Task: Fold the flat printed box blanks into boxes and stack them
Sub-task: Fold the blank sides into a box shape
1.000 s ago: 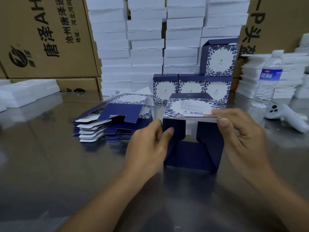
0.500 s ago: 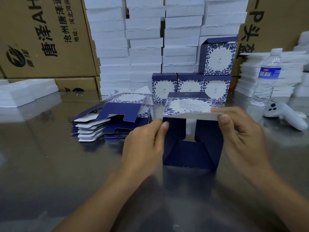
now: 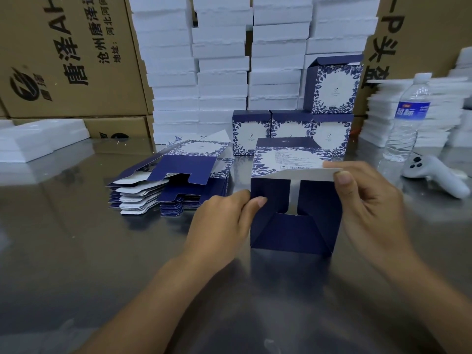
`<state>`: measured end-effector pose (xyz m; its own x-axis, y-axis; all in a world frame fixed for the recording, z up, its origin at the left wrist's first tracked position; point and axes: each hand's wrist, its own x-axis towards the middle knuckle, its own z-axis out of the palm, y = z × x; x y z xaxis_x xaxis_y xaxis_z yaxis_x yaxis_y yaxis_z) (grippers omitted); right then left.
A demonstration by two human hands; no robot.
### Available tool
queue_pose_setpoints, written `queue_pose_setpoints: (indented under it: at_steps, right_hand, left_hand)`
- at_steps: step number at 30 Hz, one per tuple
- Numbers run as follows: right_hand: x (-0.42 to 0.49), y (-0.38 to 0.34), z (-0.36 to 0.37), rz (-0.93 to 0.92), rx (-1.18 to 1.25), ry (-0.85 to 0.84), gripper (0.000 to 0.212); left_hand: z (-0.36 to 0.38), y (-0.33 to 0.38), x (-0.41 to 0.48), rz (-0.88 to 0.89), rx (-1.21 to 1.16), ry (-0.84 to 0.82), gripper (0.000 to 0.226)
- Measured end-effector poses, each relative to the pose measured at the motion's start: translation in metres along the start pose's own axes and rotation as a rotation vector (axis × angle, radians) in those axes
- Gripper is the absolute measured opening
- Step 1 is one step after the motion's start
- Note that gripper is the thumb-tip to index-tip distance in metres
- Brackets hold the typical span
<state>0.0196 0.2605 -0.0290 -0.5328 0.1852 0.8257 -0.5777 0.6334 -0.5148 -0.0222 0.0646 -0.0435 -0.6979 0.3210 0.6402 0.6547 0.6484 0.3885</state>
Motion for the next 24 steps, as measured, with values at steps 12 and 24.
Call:
queue_pose_setpoints:
  at_steps: [12,24]
  right_hand:
    - [0.0003,0.0027,0.0002,-0.007,0.006,-0.004,0.049]
    - [0.0003,0.0024,-0.0004,0.013,0.013,-0.014,0.055]
  left_hand:
    - [0.0018,-0.0068,0.0014,-0.064,-0.036,-0.232,0.046]
    - [0.0031,-0.0057,0.0014,-0.06,-0.033,-0.208,0.044]
